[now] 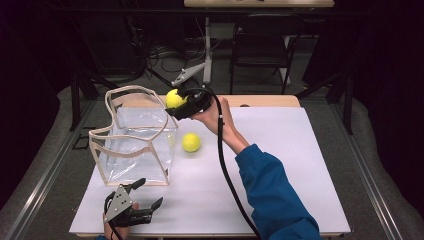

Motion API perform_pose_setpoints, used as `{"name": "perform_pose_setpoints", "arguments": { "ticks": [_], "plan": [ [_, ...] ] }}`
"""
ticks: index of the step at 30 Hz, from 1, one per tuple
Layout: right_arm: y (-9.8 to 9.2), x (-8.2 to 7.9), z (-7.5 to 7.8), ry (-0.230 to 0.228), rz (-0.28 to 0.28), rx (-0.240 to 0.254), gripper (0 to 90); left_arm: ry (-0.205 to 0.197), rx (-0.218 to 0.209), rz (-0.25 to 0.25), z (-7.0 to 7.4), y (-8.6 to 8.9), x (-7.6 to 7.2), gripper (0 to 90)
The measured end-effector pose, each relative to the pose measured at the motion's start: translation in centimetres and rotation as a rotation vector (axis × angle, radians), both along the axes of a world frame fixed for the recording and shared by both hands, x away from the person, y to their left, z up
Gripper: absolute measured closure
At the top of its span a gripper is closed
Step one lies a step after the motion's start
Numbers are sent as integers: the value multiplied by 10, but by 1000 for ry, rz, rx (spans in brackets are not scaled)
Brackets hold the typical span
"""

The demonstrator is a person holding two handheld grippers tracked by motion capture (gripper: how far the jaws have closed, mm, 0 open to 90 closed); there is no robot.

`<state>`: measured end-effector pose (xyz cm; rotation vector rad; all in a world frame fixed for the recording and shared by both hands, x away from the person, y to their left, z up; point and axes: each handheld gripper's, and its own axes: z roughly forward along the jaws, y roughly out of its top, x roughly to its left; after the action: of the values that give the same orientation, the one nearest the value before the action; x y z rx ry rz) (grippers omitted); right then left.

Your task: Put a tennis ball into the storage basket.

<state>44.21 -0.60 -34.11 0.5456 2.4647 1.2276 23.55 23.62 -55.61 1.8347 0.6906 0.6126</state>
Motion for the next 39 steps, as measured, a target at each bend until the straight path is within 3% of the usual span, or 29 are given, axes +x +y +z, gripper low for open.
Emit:
{"name": "perform_pose_setpoints", "arguments": {
  "ticks": [39],
  "plan": [
    [21, 3, -4, -6, 28, 46, 266, 1, -3, -5, 0, 0, 0, 159]
  ]
}}
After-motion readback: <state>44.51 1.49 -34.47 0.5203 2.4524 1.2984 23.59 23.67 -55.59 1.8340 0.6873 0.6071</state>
